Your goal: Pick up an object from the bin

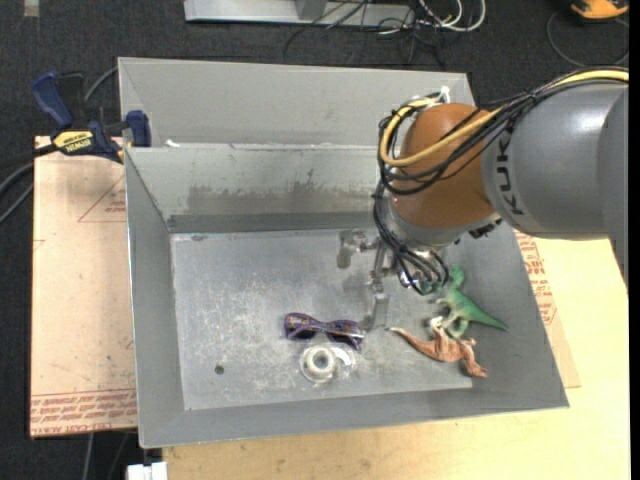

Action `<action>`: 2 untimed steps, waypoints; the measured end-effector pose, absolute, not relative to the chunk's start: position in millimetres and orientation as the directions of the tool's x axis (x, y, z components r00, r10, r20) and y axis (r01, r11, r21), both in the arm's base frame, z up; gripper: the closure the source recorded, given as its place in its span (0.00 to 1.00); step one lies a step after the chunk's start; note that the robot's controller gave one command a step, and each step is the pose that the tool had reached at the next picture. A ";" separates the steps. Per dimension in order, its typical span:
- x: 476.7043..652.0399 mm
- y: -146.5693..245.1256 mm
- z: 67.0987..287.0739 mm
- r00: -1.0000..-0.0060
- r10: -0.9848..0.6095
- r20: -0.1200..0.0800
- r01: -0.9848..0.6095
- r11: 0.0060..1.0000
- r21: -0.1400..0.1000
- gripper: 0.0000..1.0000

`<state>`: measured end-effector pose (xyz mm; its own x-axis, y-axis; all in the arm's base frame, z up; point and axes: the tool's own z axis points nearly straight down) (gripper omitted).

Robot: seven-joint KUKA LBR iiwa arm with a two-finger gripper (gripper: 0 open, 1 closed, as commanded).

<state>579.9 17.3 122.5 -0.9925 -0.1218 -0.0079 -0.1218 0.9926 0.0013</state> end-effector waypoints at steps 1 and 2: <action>560.9 28.5 70.4 -0.998 -0.061 0.003 -0.061 0.998 0.001 0.00; 562.3 51.0 71.8 -0.989 -0.145 -0.009 -0.145 0.989 0.000 0.00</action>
Offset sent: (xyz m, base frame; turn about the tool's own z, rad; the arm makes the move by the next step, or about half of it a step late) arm -0.0192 0.0404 -0.0521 -0.0489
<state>562.3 51.0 71.8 -0.9894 -0.1450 -0.0090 -0.1450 0.9894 0.0003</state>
